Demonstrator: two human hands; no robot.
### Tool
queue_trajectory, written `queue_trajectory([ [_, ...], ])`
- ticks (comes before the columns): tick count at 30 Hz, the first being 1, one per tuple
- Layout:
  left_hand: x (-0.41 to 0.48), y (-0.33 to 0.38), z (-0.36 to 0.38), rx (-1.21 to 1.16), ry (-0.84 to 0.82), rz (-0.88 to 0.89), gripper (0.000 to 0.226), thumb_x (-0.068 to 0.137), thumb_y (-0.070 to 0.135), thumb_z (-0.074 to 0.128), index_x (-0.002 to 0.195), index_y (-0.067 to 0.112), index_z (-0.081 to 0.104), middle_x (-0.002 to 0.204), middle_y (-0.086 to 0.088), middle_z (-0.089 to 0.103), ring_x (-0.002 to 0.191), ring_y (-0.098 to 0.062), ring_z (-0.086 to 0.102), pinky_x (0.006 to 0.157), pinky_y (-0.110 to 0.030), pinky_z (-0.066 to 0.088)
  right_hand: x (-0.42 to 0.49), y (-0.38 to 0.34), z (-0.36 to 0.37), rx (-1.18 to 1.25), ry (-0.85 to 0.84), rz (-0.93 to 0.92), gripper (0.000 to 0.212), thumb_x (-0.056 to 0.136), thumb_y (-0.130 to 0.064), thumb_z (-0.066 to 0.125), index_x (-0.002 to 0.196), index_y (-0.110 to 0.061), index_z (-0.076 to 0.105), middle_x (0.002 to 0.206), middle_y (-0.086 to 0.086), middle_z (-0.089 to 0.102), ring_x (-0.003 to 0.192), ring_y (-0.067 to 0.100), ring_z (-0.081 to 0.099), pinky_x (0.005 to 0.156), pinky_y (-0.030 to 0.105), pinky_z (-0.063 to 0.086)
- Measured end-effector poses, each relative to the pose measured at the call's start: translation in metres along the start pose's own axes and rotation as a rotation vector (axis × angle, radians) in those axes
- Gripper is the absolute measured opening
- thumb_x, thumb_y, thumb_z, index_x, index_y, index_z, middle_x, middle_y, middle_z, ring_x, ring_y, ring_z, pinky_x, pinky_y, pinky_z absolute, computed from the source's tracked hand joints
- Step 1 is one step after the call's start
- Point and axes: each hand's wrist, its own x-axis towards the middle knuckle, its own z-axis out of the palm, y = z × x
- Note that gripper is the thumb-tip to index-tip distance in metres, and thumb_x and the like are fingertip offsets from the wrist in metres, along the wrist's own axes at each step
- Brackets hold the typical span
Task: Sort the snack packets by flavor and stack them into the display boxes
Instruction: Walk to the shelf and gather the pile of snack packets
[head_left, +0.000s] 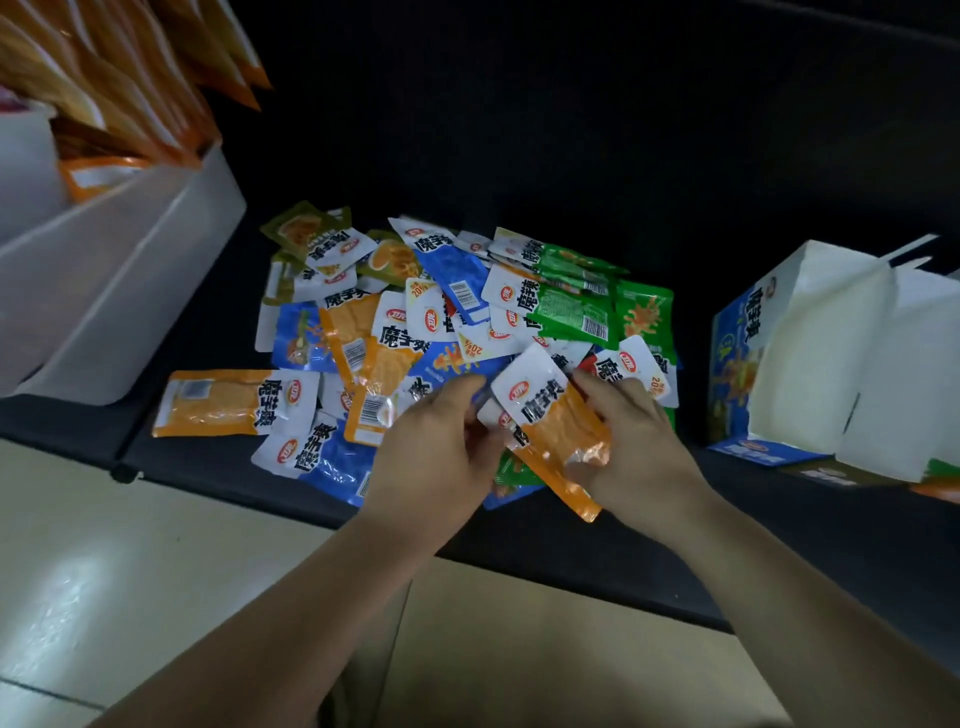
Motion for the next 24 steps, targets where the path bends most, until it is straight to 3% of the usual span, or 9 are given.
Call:
queue_trajectory([
  [3,-0.011,0.022,0.004,-0.323,-0.034,-0.122,0.034,0.092,0.018,0.073,0.122,0.030,0.063,0.097,0.015,0.075,0.089,0.000,0.071,0.076,-0.040,0.062,-0.005,0.001,0.008,0.041,0.008,0.056,0.097,0.075,-0.036,0.088,0.154,-0.045,0.031,0.135,-0.009,0.039,0.134,0.021,0.040,0.109,0.046,0.044],
  [5,-0.016,0.033,0.005,-0.416,-0.102,-0.118,0.043,0.095,0.015,0.069,0.132,0.034,0.060,0.108,0.016,0.073,0.101,0.000,0.069,0.085,-0.036,0.061,-0.006,-0.001,0.010,0.025,0.040,0.049,0.092,0.073,-0.041,0.087,0.149,-0.047,0.035,0.131,-0.008,0.044,0.128,0.023,0.047,0.103,0.046,0.048],
  [9,-0.015,0.034,-0.001,-0.291,-0.184,0.001,0.050,0.101,0.008,0.056,0.146,0.031,0.053,0.113,0.009,0.072,0.100,-0.003,0.066,0.083,-0.030,0.059,-0.011,-0.005,0.011,0.079,0.029,0.111,0.096,0.075,-0.034,0.083,0.151,-0.052,0.027,0.129,-0.007,0.049,0.121,0.023,0.053,0.096,0.045,0.052],
  [11,-0.008,0.020,-0.009,-0.155,-0.041,0.079,0.041,0.099,0.006,0.057,0.136,0.024,0.062,0.113,0.004,0.071,0.096,-0.007,0.067,0.077,-0.033,0.058,-0.015,-0.008,0.012,0.112,0.037,0.139,0.093,0.077,-0.031,0.079,0.149,-0.056,0.027,0.129,-0.009,0.049,0.121,0.023,0.053,0.094,0.045,0.053],
  [13,0.004,-0.002,-0.017,0.076,0.120,0.068,0.037,0.093,0.014,0.069,0.130,0.017,0.064,0.125,-0.003,0.065,0.113,-0.020,0.061,0.089,-0.040,0.056,-0.018,-0.012,0.013,0.138,0.051,0.160,0.088,0.083,-0.030,0.073,0.151,-0.055,0.024,0.129,-0.008,0.047,0.123,0.024,0.050,0.093,0.044,0.053],
  [15,0.011,-0.022,-0.025,0.226,0.141,-0.029,0.049,0.087,0.031,0.077,0.131,0.015,0.062,0.130,-0.008,0.059,0.120,-0.029,0.054,0.092,-0.044,0.053,-0.021,-0.019,0.015,0.140,0.075,0.169,0.082,0.089,-0.035,0.068,0.155,-0.053,0.021,0.133,-0.004,0.046,0.129,0.024,0.044,0.097,0.044,0.050],
  [19,0.004,-0.032,-0.018,0.110,0.037,-0.116,0.052,0.088,0.031,0.077,0.135,0.019,0.058,0.131,-0.005,0.055,0.118,-0.023,0.055,0.085,-0.037,0.055,-0.022,-0.030,0.014,0.073,0.114,0.184,0.077,0.093,-0.045,0.066,0.157,-0.049,0.023,0.139,-0.004,0.051,0.130,0.025,0.049,0.093,0.044,0.054],
  [22,0.003,-0.027,-0.011,0.045,0.036,-0.161,0.051,0.088,0.028,0.077,0.135,0.025,0.057,0.124,0.001,0.059,0.112,-0.015,0.057,0.081,-0.032,0.053,-0.018,-0.030,0.013,0.120,0.117,0.218,0.072,0.088,-0.046,0.073,0.151,-0.047,0.036,0.126,-0.012,0.063,0.110,0.020,0.065,0.083,0.044,0.060],
  [24,0.007,-0.025,-0.011,-0.006,0.025,-0.192,0.044,0.086,0.026,0.077,0.126,0.029,0.060,0.106,0.008,0.065,0.098,-0.011,0.062,0.072,-0.031,0.054,-0.015,-0.030,0.008,0.260,0.124,0.247,0.058,0.089,-0.034,0.077,0.141,-0.038,0.052,0.109,-0.013,0.070,0.091,0.011,0.069,0.073,0.034,0.060],
])
